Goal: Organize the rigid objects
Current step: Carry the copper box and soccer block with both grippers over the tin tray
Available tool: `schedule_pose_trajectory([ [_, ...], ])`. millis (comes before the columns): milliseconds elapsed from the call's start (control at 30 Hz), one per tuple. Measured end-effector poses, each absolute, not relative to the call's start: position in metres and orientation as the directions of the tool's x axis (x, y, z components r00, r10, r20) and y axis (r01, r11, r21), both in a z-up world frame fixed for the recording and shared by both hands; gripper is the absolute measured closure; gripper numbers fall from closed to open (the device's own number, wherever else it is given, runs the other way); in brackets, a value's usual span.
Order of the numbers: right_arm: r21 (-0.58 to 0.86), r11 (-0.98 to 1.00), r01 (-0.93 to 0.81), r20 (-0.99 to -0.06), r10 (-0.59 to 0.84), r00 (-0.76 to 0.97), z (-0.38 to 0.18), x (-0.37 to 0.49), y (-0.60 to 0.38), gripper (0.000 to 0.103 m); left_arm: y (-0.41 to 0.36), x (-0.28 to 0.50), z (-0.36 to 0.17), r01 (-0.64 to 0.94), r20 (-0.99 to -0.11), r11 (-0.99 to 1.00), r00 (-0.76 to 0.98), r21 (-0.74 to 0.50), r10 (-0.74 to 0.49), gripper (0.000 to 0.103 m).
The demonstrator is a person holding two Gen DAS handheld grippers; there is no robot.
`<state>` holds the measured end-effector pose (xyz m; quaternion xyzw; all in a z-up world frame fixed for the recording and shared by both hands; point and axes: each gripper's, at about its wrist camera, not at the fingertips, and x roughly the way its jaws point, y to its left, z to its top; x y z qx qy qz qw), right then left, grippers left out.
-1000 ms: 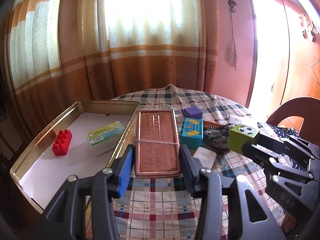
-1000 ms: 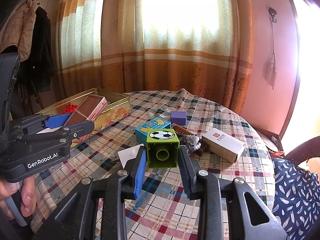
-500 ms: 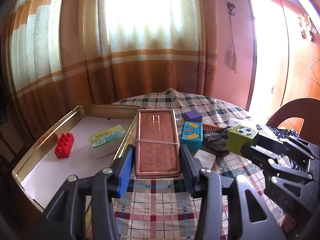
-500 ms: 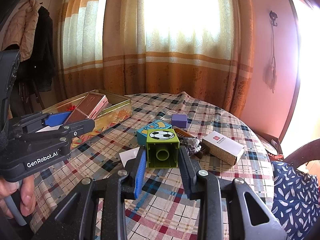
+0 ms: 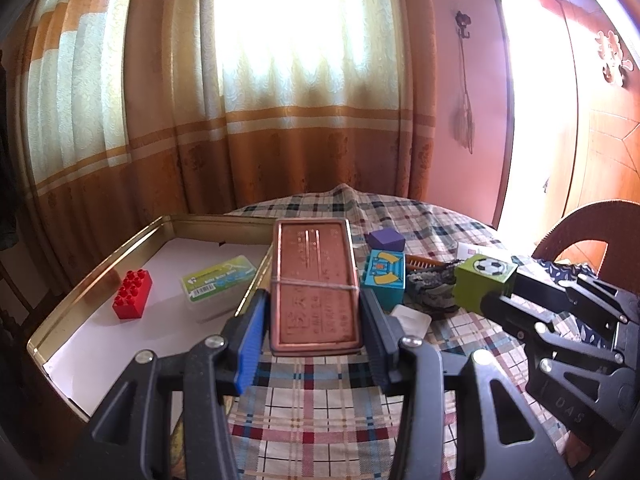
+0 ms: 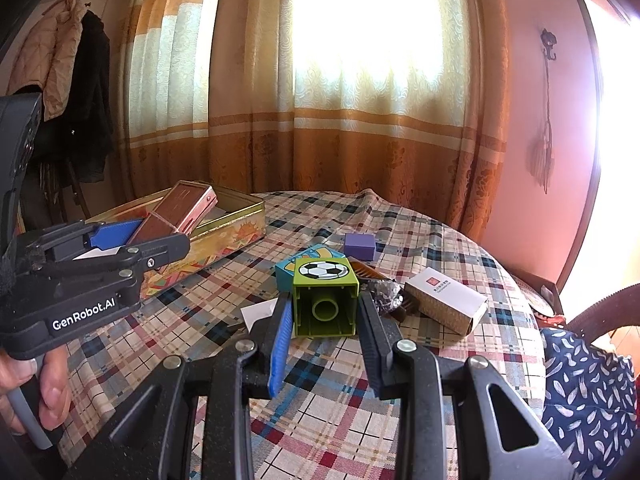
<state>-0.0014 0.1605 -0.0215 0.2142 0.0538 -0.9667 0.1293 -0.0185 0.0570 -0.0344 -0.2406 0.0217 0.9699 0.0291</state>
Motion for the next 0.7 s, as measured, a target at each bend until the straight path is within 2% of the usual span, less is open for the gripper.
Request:
schedule_pose_trajectory([
  [700,-0.071,-0.955,0.289,-0.402,-0.238,-0.884,-0.015,0.002,0.155,0.069,0.043,-0.014,-0.032,-0.047,-0.454,-0.999,-0.890,0.000,0.042,0.059],
])
